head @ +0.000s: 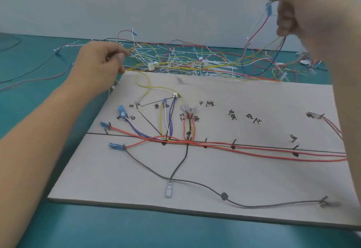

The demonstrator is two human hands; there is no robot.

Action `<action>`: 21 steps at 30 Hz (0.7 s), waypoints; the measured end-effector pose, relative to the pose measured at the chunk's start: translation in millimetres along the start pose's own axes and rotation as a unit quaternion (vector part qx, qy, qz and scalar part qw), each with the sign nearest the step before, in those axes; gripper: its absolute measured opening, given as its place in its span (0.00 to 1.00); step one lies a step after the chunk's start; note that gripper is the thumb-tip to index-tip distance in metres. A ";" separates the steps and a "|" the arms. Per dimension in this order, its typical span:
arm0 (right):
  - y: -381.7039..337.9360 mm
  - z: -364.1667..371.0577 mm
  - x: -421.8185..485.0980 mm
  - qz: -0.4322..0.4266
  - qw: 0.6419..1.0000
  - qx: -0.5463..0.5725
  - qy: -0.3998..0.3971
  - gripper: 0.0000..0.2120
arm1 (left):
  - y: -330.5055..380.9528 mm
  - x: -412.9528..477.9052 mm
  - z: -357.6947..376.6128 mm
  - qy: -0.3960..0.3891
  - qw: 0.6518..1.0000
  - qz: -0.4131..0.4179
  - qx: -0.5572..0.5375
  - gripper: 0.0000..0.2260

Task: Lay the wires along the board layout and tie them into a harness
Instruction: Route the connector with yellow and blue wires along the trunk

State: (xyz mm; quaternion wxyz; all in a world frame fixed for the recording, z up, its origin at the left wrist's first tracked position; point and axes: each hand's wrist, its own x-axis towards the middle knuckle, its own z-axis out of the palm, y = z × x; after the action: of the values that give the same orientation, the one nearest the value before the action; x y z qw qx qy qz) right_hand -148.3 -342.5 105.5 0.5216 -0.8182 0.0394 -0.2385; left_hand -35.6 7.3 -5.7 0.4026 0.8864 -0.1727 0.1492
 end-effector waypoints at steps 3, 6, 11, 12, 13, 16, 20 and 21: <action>0.2 4.2 -3.1 -0.036 0.997 -0.006 -0.075 0.21 | 1.3 -0.7 -0.8 -0.002 1.000 -0.005 0.022 0.10; -7.3 18.2 -12.7 -0.051 0.986 -0.092 -0.131 0.26 | 11.8 -4.2 2.8 -0.010 1.000 0.009 0.022 0.09; -11.5 30.5 -15.5 -0.057 0.982 -0.167 -0.065 0.31 | 37.0 -10.7 6.2 -0.047 0.998 0.043 -0.024 0.09; -10.8 30.4 -14.7 -0.034 0.990 -0.123 -0.055 0.32 | 44.3 -11.0 5.9 -0.043 0.997 0.051 -0.034 0.08; -11.1 29.7 -15.0 -0.008 0.996 -0.070 -0.059 0.31 | 52.7 -10.8 5.5 -0.037 0.996 0.064 -0.045 0.09; -12.0 25.0 -14.6 0.043 0.992 0.037 -0.109 0.28 | 80.3 -6.8 4.2 -0.086 0.984 0.089 -0.126 0.11; -12.5 20.3 -12.9 0.057 0.973 0.160 -0.157 0.20 | 99.3 3.6 14.7 -0.247 0.963 0.092 -0.049 0.20; -13.1 19.8 -12.7 0.054 0.966 0.192 -0.164 0.18 | 99.7 4.0 18.6 -0.290 0.953 0.090 -0.009 0.22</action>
State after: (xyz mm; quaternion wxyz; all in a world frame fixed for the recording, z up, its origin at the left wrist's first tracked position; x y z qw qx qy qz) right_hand -153.4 -316.1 105.7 0.6804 -0.7273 -0.0489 -0.0752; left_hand -72.2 -69.1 50.3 0.3284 0.8685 -0.3624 -0.0805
